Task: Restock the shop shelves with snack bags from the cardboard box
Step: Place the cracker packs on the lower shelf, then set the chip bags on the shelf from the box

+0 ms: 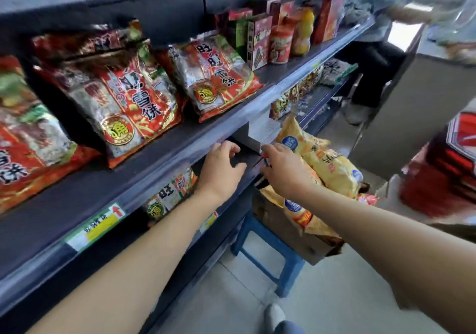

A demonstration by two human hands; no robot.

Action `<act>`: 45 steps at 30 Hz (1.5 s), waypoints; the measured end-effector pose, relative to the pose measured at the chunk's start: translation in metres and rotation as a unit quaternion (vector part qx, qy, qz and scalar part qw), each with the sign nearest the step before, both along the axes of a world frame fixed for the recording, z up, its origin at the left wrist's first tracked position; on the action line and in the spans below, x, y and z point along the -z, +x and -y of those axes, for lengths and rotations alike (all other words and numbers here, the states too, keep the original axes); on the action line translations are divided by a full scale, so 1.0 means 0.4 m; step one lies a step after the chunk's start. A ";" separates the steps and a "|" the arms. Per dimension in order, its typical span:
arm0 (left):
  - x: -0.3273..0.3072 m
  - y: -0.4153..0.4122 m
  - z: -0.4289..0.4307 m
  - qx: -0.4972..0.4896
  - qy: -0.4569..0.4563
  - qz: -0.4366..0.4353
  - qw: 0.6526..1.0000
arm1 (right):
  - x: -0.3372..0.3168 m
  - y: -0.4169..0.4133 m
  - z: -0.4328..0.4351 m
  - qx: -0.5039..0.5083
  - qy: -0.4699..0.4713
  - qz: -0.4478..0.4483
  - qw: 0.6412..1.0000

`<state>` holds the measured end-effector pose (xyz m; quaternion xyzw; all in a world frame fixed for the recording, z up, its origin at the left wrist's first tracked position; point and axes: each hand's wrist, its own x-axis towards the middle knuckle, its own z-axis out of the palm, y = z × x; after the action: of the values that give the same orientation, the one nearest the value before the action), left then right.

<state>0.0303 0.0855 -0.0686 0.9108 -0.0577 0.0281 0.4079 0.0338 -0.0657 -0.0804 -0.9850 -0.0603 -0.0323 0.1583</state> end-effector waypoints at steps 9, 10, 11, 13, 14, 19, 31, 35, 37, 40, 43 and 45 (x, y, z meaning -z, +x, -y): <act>-0.132 -0.044 0.135 0.092 0.084 -0.071 0.990 | -0.135 -0.082 0.253 0.107 -0.065 -0.077 0.989; -0.129 -0.043 0.150 0.095 0.094 -0.078 0.988 | -0.138 -0.081 0.273 0.111 -0.064 -0.086 0.988; -0.123 -0.040 0.166 0.097 0.103 -0.089 0.986 | -0.137 -0.079 0.294 0.113 -0.061 -0.097 0.987; -0.105 -0.028 0.198 0.096 0.120 -0.113 0.982 | -0.127 -0.067 0.332 0.113 -0.056 -0.115 0.985; -0.092 -0.021 0.217 0.093 0.126 -0.125 0.980 | -0.119 -0.060 0.352 0.112 -0.054 -0.124 0.985; -0.022 0.000 0.315 0.056 0.143 -0.196 0.968 | -0.074 -0.011 0.443 0.086 -0.046 -0.168 0.981; 0.118 0.030 0.413 -0.071 0.217 -0.265 0.937 | 0.044 0.112 0.554 -0.012 -0.060 -0.257 0.965; 0.154 0.045 0.420 -0.078 0.243 -0.292 0.922 | 0.088 0.123 0.573 -0.022 -0.066 -0.281 0.957; 0.170 0.052 0.422 -0.076 0.247 -0.313 0.914 | 0.110 0.129 0.578 -0.018 -0.068 -0.299 0.952; 0.188 0.063 0.422 -0.088 0.249 -0.328 0.907 | 0.139 0.136 0.589 -0.006 -0.070 -0.316 0.946; 0.204 0.080 0.424 -0.112 0.236 -0.358 0.897 | 0.169 0.141 0.609 0.034 -0.061 -0.332 0.941; 0.218 0.088 0.425 -0.127 0.222 -0.375 0.891 | 0.187 0.144 0.622 0.072 -0.038 -0.342 0.936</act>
<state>0.0657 -0.0846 -0.1557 0.9199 0.2111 -0.2779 0.1788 0.0914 -0.3144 -0.1550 -0.9436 0.0676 0.2974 0.1288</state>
